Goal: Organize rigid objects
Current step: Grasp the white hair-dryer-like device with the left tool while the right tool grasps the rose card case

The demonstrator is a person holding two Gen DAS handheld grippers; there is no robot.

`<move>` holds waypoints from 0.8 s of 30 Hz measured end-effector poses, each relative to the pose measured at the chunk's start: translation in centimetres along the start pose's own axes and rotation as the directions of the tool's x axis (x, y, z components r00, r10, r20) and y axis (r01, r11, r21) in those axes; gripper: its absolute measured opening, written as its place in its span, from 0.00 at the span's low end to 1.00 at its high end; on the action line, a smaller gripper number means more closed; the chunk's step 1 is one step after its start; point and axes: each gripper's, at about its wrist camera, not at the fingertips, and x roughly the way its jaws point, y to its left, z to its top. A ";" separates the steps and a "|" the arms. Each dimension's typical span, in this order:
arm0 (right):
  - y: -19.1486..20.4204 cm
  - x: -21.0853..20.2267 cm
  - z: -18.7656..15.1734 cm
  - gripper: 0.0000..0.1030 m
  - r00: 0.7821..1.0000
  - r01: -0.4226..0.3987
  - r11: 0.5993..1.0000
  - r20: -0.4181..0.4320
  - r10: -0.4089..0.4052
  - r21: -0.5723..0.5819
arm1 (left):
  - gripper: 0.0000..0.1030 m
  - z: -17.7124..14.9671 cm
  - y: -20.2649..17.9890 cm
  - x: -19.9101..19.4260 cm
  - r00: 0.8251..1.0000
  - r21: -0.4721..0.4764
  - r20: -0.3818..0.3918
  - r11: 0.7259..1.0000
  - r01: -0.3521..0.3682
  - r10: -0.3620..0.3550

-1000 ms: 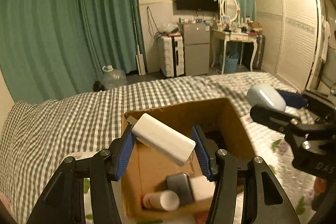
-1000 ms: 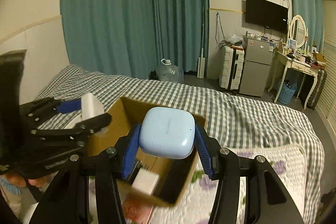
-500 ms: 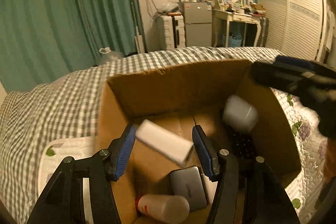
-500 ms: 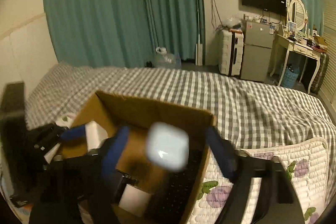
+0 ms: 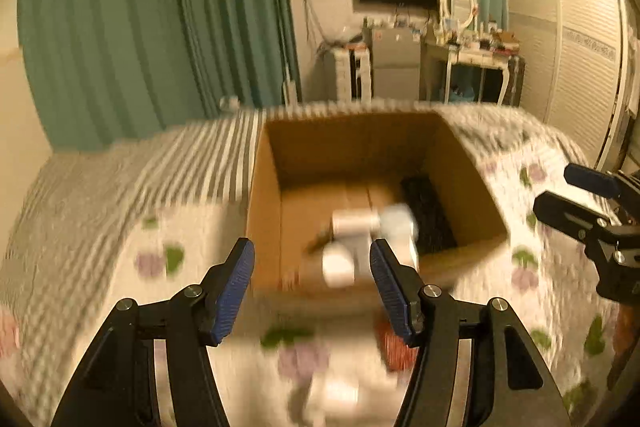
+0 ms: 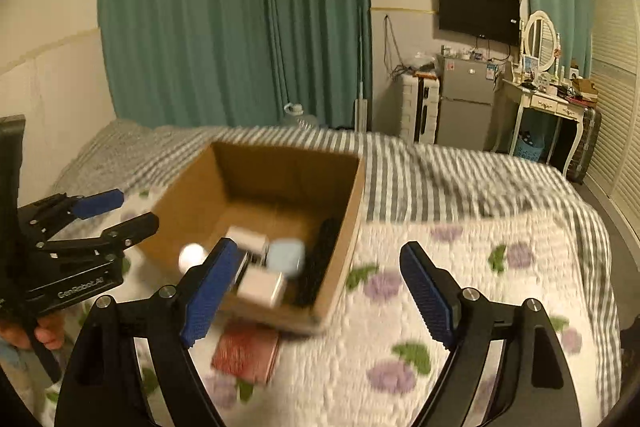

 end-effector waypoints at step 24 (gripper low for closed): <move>1.6 1.8 -5.3 0.81 0.987 -0.030 1.000 -0.160 0.029 -0.004 | 0.69 -8.5 -1.9 7.3 0.926 -0.269 -0.304 0.952 0.143 -0.225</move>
